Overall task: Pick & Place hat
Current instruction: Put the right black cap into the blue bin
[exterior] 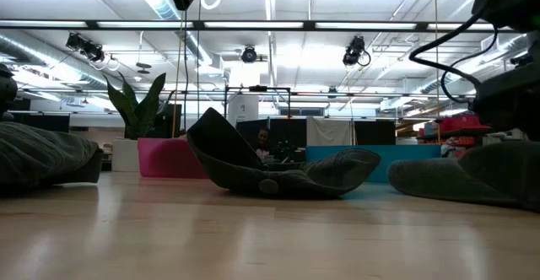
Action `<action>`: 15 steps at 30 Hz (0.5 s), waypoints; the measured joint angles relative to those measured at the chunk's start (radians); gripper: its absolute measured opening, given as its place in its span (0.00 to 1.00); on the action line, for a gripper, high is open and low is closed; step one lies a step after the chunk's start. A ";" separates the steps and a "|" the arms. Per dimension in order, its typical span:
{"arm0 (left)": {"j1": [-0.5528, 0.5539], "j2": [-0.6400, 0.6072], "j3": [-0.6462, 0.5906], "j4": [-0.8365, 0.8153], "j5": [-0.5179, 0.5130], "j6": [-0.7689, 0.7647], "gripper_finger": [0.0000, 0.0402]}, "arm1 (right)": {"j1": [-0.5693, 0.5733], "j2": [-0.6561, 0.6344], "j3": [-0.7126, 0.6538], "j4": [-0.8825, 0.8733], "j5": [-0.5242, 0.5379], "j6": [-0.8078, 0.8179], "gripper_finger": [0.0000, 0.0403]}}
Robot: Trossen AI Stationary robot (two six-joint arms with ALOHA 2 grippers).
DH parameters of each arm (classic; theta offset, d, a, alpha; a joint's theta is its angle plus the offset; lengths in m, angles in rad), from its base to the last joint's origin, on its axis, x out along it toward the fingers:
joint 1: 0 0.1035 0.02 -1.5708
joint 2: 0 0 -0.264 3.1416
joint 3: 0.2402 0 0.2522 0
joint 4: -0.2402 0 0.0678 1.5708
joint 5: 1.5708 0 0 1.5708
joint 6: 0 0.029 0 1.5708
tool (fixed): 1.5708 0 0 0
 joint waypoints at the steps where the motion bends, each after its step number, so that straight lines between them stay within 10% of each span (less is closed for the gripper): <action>1: 0.000 0.000 0.000 0.000 0.000 0.000 0.03 | 0.000 0.003 0.000 0.001 -0.001 -0.009 0.48; 8: 0.000 0.000 0.000 -0.001 -0.031 -0.001 0.03 | 0.000 0.003 -0.003 0.033 0.002 -0.090 0.05; 15: 0.000 0.000 0.000 0.000 0.002 0.046 0.03 | 0.000 -0.022 0.071 0.001 -0.019 -0.160 0.01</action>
